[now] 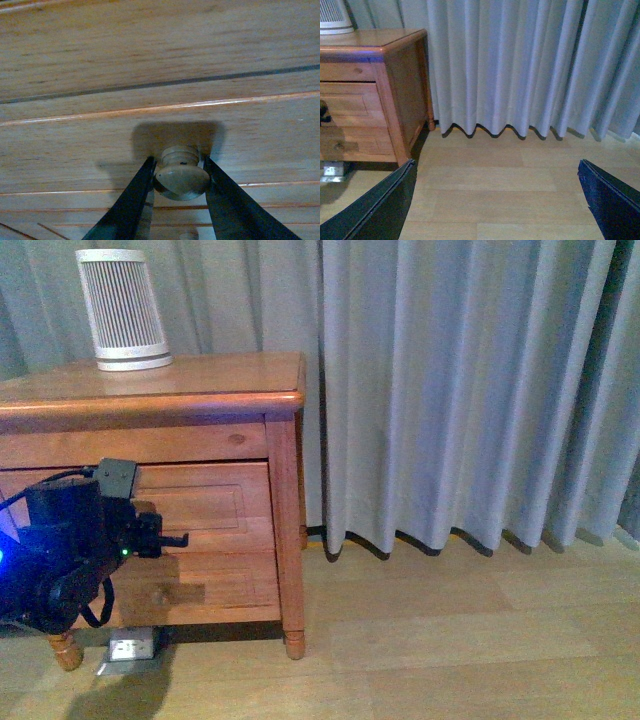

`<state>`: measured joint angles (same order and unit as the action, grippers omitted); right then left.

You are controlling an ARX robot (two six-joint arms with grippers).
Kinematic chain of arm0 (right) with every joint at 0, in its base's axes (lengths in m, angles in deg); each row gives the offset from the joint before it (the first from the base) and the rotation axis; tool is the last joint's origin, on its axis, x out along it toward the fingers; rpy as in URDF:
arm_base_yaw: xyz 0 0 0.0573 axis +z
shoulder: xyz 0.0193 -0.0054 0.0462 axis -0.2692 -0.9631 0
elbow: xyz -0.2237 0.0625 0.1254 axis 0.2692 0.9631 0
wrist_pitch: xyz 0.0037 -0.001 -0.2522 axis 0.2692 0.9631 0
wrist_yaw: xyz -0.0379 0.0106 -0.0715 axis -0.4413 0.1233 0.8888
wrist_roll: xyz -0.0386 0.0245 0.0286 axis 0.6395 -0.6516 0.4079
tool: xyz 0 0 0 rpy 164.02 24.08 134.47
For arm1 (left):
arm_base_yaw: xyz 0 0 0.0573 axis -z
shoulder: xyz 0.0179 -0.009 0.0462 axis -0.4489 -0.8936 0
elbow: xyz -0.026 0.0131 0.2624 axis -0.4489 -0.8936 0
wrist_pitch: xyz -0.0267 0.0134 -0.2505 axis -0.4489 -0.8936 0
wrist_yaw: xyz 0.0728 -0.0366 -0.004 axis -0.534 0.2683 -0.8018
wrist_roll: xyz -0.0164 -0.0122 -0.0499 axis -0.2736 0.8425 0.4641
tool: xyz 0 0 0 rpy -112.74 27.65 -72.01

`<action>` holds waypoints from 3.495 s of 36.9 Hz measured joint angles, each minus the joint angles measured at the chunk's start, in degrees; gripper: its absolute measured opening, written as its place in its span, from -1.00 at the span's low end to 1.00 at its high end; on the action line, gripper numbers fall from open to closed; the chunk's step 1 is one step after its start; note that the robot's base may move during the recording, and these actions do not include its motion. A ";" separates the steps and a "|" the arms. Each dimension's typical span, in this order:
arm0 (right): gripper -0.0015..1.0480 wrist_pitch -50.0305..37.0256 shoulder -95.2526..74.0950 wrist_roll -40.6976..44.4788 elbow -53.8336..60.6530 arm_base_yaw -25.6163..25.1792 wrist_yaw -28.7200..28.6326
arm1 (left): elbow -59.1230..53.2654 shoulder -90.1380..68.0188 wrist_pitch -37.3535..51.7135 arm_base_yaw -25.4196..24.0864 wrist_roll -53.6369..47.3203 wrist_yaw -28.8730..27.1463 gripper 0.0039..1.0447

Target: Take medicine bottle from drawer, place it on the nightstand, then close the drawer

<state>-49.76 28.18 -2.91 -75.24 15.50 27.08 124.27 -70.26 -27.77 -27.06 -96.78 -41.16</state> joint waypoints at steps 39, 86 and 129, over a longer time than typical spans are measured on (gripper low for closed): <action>0.87 0.00 0.00 0.00 0.00 0.00 -0.02 | -49.55 20.41 24.30 0.74 -1.29 -1.66 -0.51; 0.87 0.00 0.00 0.00 0.00 0.00 -0.02 | -80.91 128.45 -36.52 -0.74 6.49 3.13 0.88; 0.87 0.00 0.00 -0.02 0.00 0.00 0.00 | -95.89 152.89 -46.38 0.59 8.90 2.08 -0.95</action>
<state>-49.76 28.18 -2.93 -75.24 15.50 27.08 28.38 82.63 -74.15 -26.47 -87.88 -39.08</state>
